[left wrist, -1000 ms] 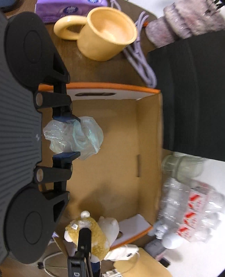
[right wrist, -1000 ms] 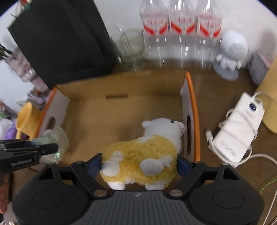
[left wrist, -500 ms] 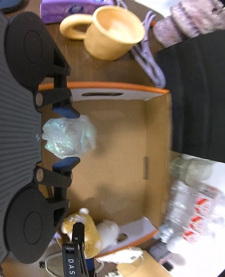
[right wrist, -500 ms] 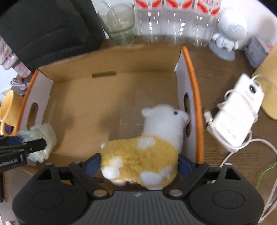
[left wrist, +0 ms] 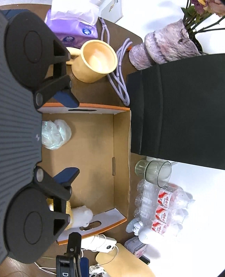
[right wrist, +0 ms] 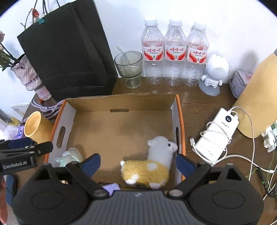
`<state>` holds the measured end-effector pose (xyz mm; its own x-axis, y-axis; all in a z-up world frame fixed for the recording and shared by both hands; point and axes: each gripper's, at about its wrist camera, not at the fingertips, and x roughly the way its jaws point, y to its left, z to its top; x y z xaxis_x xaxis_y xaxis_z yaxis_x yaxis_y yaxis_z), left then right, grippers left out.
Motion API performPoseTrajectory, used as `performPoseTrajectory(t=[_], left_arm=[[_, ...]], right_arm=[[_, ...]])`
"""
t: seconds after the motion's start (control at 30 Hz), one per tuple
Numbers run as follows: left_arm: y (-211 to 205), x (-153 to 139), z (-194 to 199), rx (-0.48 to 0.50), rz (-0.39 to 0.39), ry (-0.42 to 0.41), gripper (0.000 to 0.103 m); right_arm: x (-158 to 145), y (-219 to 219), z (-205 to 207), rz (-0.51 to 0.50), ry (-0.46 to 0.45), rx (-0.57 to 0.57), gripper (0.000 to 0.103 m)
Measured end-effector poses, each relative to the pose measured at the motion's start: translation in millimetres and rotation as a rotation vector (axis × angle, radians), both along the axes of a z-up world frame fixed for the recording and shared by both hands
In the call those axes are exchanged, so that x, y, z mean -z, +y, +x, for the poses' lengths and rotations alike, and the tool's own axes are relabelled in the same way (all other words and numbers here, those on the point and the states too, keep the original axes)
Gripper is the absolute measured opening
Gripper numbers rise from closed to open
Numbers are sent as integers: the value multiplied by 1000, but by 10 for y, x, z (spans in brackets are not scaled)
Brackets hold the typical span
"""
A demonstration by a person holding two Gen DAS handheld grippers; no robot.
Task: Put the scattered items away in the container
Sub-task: 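Carry both items over the cardboard box and open both tools to drop them, then withdraw both tools from the box back toward the scattered items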
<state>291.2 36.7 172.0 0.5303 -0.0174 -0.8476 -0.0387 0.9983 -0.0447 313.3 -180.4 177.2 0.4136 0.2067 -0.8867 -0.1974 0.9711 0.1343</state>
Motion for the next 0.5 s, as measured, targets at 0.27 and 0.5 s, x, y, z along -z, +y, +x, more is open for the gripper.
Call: performPoseTrajectory(t=[0.27, 0.5], left_arm=[[-96, -71, -455, -37, 74, -182, 87], [-300, 239, -1227, -19, 94, -608, 100]], right_arm=[[2, -94, -356, 41, -136, 14, 94], [312, -78, -1110, 33, -543, -13, 99]])
